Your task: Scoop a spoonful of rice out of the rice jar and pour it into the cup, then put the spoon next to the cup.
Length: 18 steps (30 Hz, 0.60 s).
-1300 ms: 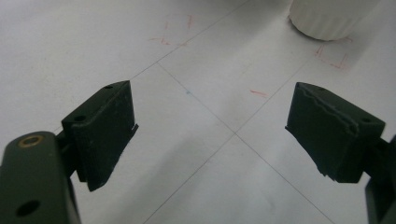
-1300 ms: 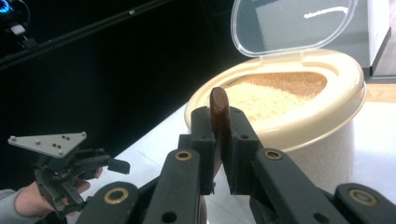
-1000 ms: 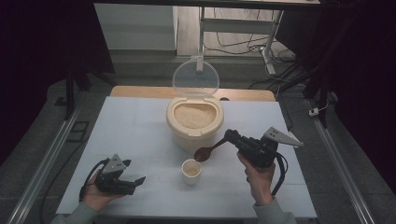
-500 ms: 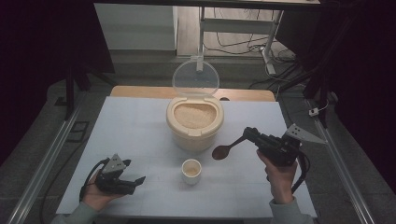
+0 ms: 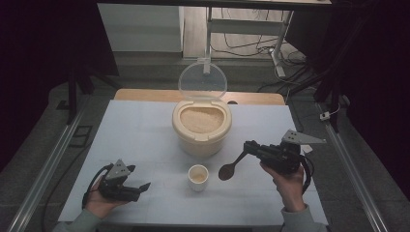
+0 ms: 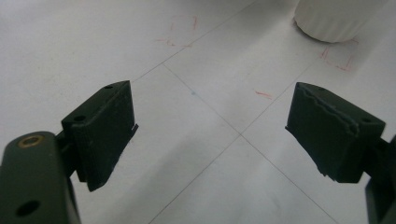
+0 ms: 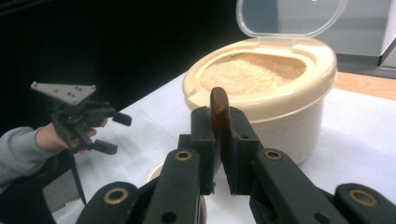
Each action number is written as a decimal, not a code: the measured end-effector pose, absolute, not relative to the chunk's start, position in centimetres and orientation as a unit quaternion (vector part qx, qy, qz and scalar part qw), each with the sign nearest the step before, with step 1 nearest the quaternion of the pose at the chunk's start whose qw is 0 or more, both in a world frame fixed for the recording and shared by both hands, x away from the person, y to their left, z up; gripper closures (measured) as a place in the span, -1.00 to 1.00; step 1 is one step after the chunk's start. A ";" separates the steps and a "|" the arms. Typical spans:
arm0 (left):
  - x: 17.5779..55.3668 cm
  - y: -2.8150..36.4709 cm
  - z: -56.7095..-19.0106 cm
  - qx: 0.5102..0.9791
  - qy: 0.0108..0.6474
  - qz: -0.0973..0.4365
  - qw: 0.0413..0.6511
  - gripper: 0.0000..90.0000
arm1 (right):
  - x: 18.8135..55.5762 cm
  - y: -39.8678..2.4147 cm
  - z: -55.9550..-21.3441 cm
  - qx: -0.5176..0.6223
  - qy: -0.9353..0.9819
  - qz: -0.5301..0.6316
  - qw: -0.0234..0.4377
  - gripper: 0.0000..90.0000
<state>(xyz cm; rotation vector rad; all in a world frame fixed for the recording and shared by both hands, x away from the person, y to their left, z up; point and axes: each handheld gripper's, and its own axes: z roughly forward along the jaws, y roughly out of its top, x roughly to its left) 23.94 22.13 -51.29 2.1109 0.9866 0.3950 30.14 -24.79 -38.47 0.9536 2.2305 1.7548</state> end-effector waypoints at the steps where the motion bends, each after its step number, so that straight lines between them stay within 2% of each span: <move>1: 23.9 22.1 -51.3 0.827 0.386 0.155 0.379 -0.67 | 30.1 -24.7 -38.5 0.316 0.745 0.583 0.071 0.86; 18: 23.9 22.0 -51.3 0.828 0.383 0.157 0.378 -0.67 | 29.5 -22.2 -39.4 0.287 0.791 0.540 0.026 0.85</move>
